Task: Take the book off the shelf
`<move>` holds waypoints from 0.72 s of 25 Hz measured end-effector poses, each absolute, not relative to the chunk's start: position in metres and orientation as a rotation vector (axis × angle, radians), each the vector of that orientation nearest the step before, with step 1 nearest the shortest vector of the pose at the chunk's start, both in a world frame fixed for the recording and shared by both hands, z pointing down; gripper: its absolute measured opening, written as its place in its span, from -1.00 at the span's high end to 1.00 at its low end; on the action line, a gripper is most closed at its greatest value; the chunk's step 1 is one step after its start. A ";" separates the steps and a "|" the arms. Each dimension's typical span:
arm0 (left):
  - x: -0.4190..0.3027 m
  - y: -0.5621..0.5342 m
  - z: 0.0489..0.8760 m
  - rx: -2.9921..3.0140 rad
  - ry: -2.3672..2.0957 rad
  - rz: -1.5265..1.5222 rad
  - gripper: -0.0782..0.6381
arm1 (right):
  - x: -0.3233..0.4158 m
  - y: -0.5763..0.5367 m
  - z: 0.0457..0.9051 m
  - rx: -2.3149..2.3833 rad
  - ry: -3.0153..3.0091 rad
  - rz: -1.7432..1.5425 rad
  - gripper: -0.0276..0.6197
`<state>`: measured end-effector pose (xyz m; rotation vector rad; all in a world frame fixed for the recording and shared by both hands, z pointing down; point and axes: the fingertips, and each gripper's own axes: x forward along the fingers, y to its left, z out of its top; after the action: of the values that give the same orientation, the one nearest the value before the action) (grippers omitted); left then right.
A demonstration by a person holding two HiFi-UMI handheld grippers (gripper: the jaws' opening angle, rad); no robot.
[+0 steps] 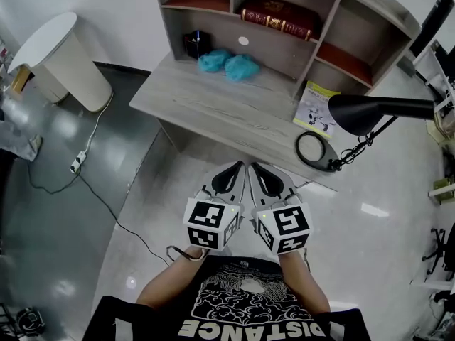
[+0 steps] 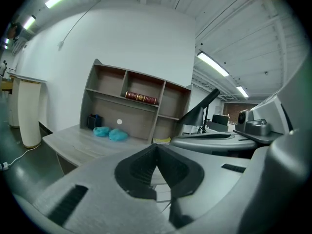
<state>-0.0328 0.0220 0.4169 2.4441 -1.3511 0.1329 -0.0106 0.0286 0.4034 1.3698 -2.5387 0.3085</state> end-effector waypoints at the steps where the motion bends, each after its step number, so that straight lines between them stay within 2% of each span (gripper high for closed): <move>1: -0.038 0.018 0.415 2.451 -1.343 0.128 0.76 | -0.015 0.025 0.402 1.381 -2.535 0.304 0.86; 9: -0.067 -0.005 0.408 2.471 -1.305 0.095 0.76 | -0.045 0.002 0.393 1.416 -2.521 0.277 0.86; 18: -0.066 -0.035 0.413 2.475 -1.284 0.096 0.76 | -0.039 -0.032 0.394 1.453 -2.517 0.276 0.86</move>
<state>-0.0660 -0.0346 0.4133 2.4749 -1.2836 0.0960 -0.0395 -0.0315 0.3942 1.4529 -2.5167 0.2756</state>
